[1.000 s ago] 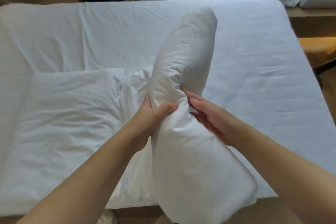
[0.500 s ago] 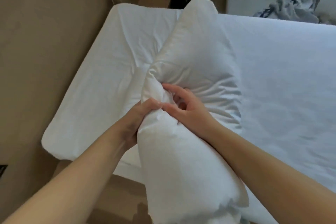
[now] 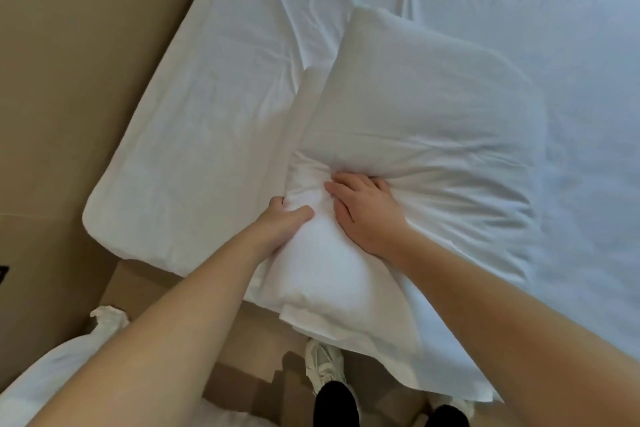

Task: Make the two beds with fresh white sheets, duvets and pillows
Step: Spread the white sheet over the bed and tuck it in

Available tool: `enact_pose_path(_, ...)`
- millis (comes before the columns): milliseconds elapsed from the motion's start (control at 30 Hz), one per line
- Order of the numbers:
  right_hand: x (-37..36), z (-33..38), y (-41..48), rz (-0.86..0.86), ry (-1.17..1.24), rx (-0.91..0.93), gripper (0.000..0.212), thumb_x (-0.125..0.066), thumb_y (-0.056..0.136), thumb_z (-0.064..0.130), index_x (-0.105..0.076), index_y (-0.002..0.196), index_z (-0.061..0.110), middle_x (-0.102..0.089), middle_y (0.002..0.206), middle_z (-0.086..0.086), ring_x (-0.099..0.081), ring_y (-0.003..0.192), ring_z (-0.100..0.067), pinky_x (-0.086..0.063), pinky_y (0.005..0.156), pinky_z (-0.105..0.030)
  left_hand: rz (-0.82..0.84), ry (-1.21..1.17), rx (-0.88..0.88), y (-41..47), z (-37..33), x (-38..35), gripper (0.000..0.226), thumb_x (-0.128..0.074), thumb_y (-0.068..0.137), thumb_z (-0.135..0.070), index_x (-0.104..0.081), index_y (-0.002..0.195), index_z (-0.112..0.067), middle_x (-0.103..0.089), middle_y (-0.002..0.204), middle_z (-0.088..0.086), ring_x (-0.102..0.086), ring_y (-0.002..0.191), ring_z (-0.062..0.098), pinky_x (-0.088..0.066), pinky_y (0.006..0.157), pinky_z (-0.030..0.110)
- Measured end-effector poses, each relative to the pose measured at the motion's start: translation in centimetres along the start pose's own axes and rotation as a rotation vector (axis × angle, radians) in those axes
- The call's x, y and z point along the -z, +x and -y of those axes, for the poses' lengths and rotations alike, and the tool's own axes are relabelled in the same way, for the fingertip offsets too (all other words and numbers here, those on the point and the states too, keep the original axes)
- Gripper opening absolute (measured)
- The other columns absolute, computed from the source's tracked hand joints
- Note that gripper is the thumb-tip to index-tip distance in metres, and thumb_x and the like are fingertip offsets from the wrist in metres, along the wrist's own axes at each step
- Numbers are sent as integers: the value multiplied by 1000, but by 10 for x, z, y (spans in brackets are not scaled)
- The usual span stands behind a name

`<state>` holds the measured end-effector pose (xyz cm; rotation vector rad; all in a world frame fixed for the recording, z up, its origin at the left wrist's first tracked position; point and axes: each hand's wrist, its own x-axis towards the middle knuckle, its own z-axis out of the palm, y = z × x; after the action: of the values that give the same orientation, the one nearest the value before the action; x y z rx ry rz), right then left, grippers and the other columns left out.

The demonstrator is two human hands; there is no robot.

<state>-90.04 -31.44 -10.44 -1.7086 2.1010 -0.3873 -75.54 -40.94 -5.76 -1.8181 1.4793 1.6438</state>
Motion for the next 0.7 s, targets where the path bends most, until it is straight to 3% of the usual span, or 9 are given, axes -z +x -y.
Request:
enact_pose_path(67,0,-5,-14,-75,-87,-9,44,-35,90,33,-64,121,20,-56,136,-1,-49,127,-21,-30,99,-39,-18,104,4,5,3,1,63,-57,88,-37,-31,141,-14,-51,117,2,-56,90,18,-41,63,27)
enact_pose_path(167,19,-13,-35,-78,-156,-114,36,-53,88,28,-59,122,18,-47,143,-4,-42,133,-24,-33,104,-48,-104,261,5,3,-7,1,70,-57,87,-36,-25,144,-11,-47,134,9,-52,112,30,-42,81,31)
enact_pose_path(333,56,-47,-79,-33,-140,-463,71,-63,86,41,-35,149,25,-20,161,0,-14,149,-23,-20,112,-61,-180,407,-59,-17,-36,-31,88,-62,81,-48,-15,149,-17,-34,142,12,-38,131,33,-38,104,43)
enact_pose_path(400,70,-64,-86,-55,-12,-682,85,-64,83,52,-20,153,31,-6,164,2,-1,150,-24,-18,112,-63,-226,408,-42,-19,-47,-42,102,-65,75,-58,-7,150,-20,-29,146,13,-33,133,35,-35,106,48)
enact_pose_path(467,80,-80,-94,-68,231,-929,102,-68,77,61,-6,153,36,2,163,2,0,150,-27,-20,112,-64,-281,360,-30,-16,-56,-49,122,-69,64,-70,4,151,-26,-19,153,14,-26,138,37,-29,110,55)
enact_pose_path(533,87,-99,-98,-73,493,-1112,116,-72,70,67,4,152,38,-1,163,-5,-8,149,-32,-23,113,-60,-355,276,-9,-8,-64,-58,136,-69,54,-78,11,151,-29,-10,158,14,-21,142,38,-23,112,59)
enact_pose_path(600,90,-125,-101,-95,609,-1226,120,-75,67,67,-2,154,28,-16,159,-12,-23,144,-36,-27,114,-54,-418,237,-7,3,-72,-72,137,-67,52,-81,7,152,-25,-20,155,14,-26,139,38,-23,111,59)
enact_pose_path(700,82,-157,-97,-61,475,-1264,83,-69,77,61,-40,138,14,-48,140,-10,-47,127,-35,-41,101,-45,-465,288,5,24,-76,-99,115,-65,63,-78,-22,145,-9,-43,142,13,-42,131,35,-28,108,51)
